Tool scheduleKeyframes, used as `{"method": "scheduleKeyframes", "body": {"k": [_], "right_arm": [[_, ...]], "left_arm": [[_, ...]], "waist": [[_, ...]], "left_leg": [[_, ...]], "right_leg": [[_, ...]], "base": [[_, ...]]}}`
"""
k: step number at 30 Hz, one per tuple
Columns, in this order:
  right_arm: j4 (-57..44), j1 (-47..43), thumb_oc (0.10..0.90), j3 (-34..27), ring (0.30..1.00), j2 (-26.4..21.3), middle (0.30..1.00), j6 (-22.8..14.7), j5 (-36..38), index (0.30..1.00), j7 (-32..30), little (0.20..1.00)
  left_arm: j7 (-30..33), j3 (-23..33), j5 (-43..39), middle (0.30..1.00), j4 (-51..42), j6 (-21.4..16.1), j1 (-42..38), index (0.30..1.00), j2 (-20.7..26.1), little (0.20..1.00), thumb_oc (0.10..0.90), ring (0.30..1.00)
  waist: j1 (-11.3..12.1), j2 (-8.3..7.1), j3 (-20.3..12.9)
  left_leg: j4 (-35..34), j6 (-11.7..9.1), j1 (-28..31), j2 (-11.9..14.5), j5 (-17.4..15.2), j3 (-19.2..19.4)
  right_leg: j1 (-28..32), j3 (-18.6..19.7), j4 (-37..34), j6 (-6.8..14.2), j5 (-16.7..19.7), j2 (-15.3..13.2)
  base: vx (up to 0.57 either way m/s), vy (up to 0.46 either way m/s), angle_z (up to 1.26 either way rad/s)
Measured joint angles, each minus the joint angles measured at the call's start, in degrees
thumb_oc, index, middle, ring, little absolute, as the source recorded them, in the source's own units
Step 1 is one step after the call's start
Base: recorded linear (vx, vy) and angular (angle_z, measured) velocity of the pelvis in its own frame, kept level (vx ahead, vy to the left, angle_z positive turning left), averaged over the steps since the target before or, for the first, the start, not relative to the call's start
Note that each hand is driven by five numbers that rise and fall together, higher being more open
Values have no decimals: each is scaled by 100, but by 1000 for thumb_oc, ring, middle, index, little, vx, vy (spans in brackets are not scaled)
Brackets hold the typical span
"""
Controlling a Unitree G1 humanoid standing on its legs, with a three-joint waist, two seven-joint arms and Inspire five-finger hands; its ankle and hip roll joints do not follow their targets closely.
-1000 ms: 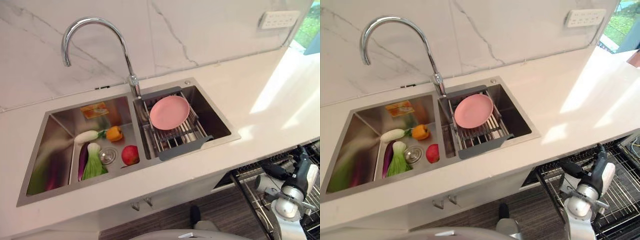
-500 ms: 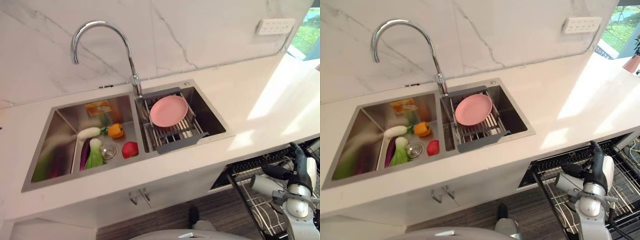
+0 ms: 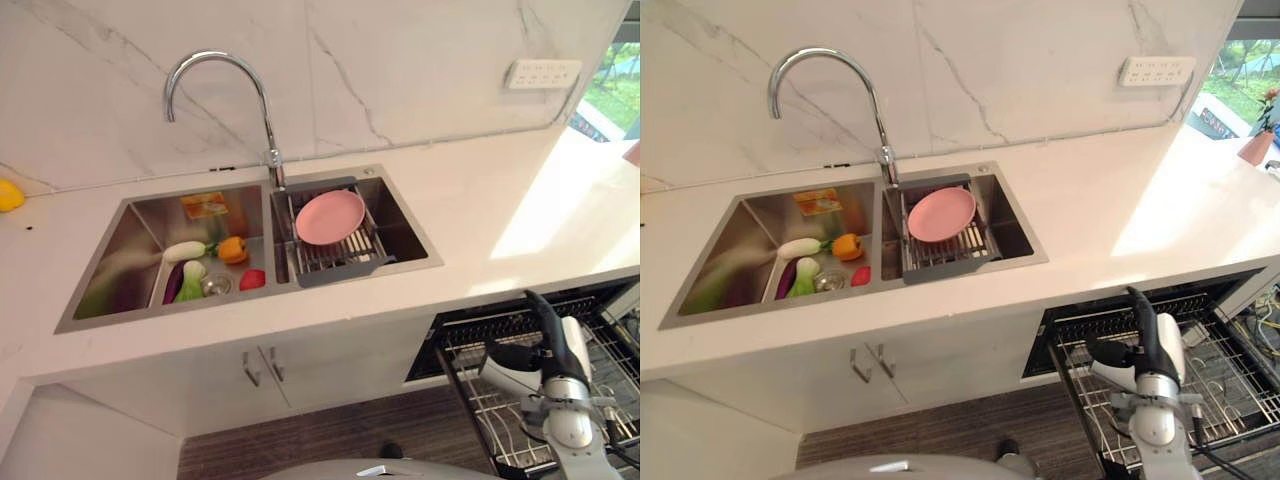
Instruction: Place the dishes in the dishwasher.
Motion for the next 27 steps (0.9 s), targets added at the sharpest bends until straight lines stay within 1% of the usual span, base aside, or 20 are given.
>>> {"method": "scheduleKeyframes", "body": {"k": [1, 2, 3, 4, 5, 6, 7, 8, 9, 10, 12, 16, 18, 20, 21, 22, 24, 25, 26, 27], "right_arm": [[73, 2, 800, 140, 900, 83, 900, -15, 297, 900, -24, 900], [134, 60, 800, 136, 900, 213, 900, -49, 483, 900, -28, 900], [253, 14, 800, 139, 900, 295, 900, -51, 617, 900, -47, 900], [412, 27, 800, 127, 900, 326, 900, -29, 738, 900, -96, 900], [948, 10, 800, 37, 900, 405, 900, 3, 926, 900, -182, 900], [1118, 4, 800, -16, 900, 438, 900, 102, 976, 900, -230, 900], [1267, 14, 800, -134, 900, 489, 900, 193, 1086, 900, -283, 900], [1303, 16, 800, -153, 900, 499, 900, 207, 1121, 900, -360, 900], [1300, -12, 800, -204, 900, 472, 900, 189, 1121, 900, -405, 900], [1274, -106, 800, -324, 900, 465, 900, 144, 1119, 900, -459, 900], [1274, -172, 800, -567, 900, 454, 900, 146, 1118, 900, -633, 900], [1247, -280, 800, -813, 900, 443, 900, 147, 1110, 900, -772, 900], [902, -309, 800, -819, 900, 409, 900, 149, 1081, 900, -830, 900], [492, -320, 800, -802, 900, 397, 900, 139, 888, 900, -764, 900], [273, -373, 800, -790, 900, 355, 900, 27, 730, 900, -688, 900], [152, -374, 800, -777, 900, 319, 900, 26, 641, 900, -660, 900], [-209, -450, 800, -702, 900, 111, 900, -57, 415, 900, -531, 900], [-303, -648, 800, -573, 900, -24, 900, -217, 298, 900, -432, 900], [-364, -786, 800, -477, 900, -120, 900, -218, 200, 900, -379, 900], [-433, -924, 800, -371, 900, -257, 900, -225, 147, 900, -327, 900]], "left_arm": [[4, -78, -5, 900, -5, 59, -38, 900, -53, 900, 800, 900], [4, -91, -3, 900, -8, 106, -50, 900, -53, 900, 800, 900], [2, -80, -10, 900, -9, 114, -29, 900, -44, 900, 800, 900], [14, -89, -53, 900, -59, 112, -56, 900, -46, 900, 800, 900], [76, -210, -110, 900, -206, 106, -105, 900, 0, 900, 800, 900], [96, -262, -109, 900, -247, 77, -95, 900, 44, 900, 800, 900], [98, -269, -259, 900, -302, 30, -124, 900, 126, 900, 800, 900], [94, -230, -332, 900, -347, 30, -88, 900, 184, 900, 800, 900], [92, -205, -385, 900, -399, 32, -80, 900, 181, 900, 800, 900], [86, -211, -390, 900, -482, 34, -38, 900, 138, 900, 800, 900], [78, -211, -420, 900, -565, 18, -4, 900, 77, 900, 800, 900], [67, -202, -433, 900, -623, -28, 51, 900, 67, 900, 800, 900], [16, -188, -442, 900, -610, -86, 83, 900, 72, 900, 800, 900], [-42, -177, -353, 900, -522, -137, 90, 900, 89, 900, 800, 900], [-62, -155, -225, 900, -471, -177, 68, 900, 138, 900, 800, 900], [-74, -112, -201, 900, -459, -198, 67, 900, 137, 900, 800, 900], [-130, 28, -53, 900, -434, -220, 23, 900, 129, 900, 800, 900], [-154, 59, 17, 900, -430, -231, 83, 900, 178, 900, 800, 900], [-166, 77, 35, 900, -369, -257, 90, 900, 188, 900, 800, 900], [-185, 139, 82, 900, -355, -291, 83, 900, 189, 900, 800, 900]], "waist": [[-38, -7, 14], [-77, -77, 15], [-77, -89, 36], [-135, 4, 74], [-173, 9, 105], [-165, -15, 110], [-173, -140, 129], [-164, -237, 135], [-184, -249, 185], [-232, -199, 217], [-255, -99, 166], [-251, -72, 152], [-217, -80, 148], [-212, -107, 134], [-175, -128, 117], [-164, -134, 104], [-129, -178, 86], [-20, -253, 61], [36, -268, 42], [74, -277, 44]], "left_leg": [[128, 68, -32, -165, -63, 147], [27, 115, 7, -264, -57, 243], [-173, 196, 60, -307, -50, 316], [-290, 276, 88, -308, -1, 404], [-472, 303, 75, -250, 20, 491], [-473, 306, 43, -245, 22, 578], [-472, 325, 63, -329, 38, 682], [-472, 366, 65, -420, 126, 742], [-473, 376, 99, -457, 197, 737], [-474, 375, 89, -431, 196, 725], [-473, 362, 133, -391, 202, 712], [-473, 345, 139, -381, 210, 678], [-474, 329, 133, -413, 223, 636], [-474, 330, 136, -459, 223, 548], [-474, 333, 150, -479, 222, 465], [-474, 333, 149, -485, 220, 424], [-473, 328, 183, -498, 209, 280], [-473, 338, 194, -503, 221, 204], [-473, 281, 190, -490, 170, 171], [-473, 278, 194, -486, 163, 122]], "right_leg": [[-146, 260, -63, 128, 48, -108], [-197, 426, -106, 166, 70, -168], [-220, 509, -148, 312, 67, -222], [-272, 512, -84, 425, 103, -184], [-440, 581, 434, 455, 87, -159], [-471, 638, 616, 454, 83, -193], [-489, 737, 663, 486, 16, -301], [-372, 813, 484, 562, -78, -401], [-246, 803, 221, 487, 116, -414], [-142, 774, 43, 512, 133, -368], [-11, 774, -116, 526, 142, -291], [58, 753, -186, 522, 144, -279], [114, 732, -227, 522, 153, -311], [233, 664, -345, 506, 278, -360], [301, 585, -350, 491, 290, -385], [323, 548, -350, 488, 292, -393], [421, 464, -356, 477, 300, -394], [500, 417, -355, 335, 414, -395], [518, 392, -357, 320, 407, -384], [550, 341, -357, 312, 401, -380]], "base": [[-30, 67, -58], [-64, 104, -79], [-39, 58, -55], [-42, 73, -42], [-13, 54, -23], [-19, 53, -29], [-28, 50, -39], [-30, 47, -55], [-18, 38, -40], [-7, 25, -28], [-8, 19, -2], [-11, 6, 10], [-5, -9, 12], [-1, -20, 25], [17, -37, 32], [1, -32, 36], [1, -37, 40], [23, -61, 35], [12, -48, 28], [-13, -45, 20]]}}
